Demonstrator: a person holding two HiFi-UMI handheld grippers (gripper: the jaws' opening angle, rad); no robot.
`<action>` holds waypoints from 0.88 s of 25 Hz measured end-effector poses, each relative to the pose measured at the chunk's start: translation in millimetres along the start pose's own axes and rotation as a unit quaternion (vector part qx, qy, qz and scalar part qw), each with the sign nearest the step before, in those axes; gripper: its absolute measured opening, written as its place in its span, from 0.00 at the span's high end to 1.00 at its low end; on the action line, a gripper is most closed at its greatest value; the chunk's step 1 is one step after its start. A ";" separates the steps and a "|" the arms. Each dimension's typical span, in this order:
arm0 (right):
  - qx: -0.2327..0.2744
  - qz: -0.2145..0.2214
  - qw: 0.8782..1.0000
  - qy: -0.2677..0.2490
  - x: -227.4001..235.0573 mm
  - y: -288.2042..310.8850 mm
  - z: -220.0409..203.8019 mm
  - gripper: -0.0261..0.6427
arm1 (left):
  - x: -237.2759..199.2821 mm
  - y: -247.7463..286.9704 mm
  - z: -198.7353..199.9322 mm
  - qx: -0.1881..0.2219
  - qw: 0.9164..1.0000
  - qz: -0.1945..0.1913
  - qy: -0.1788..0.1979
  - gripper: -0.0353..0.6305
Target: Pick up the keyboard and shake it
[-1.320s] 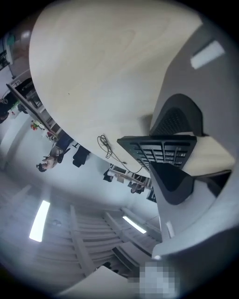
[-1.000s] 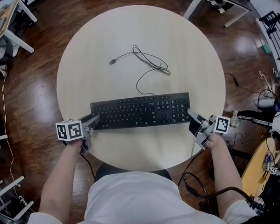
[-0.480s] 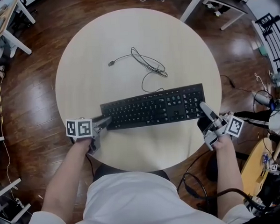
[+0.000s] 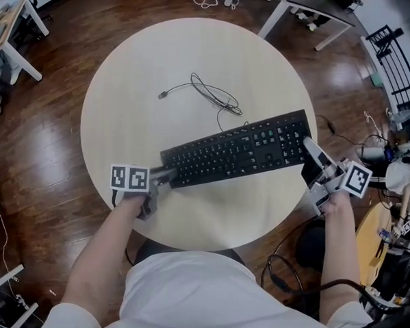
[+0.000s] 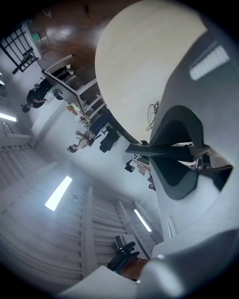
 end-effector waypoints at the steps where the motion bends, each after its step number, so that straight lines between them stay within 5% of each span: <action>1: 0.002 -0.004 1.000 -0.001 -2.7 0.8 -0.5 0.86 | -0.3 -1.0 -3.7 -0.006 1.000 -0.001 0.003 0.64; 22: 0.041 -0.075 0.984 -0.156 -75.8 -5.7 47.0 0.86 | 35.8 -58.1 -14.9 0.022 0.996 -0.054 0.069 0.68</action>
Point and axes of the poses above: the fingertips, and each gripper's own axes: y forward along the fingers, x to its right, z out of its top, the point moved 1 cm from there along -y, backward along the fingers, and after that the axes turned 12 degrees about -z, right-handed, at the moved point
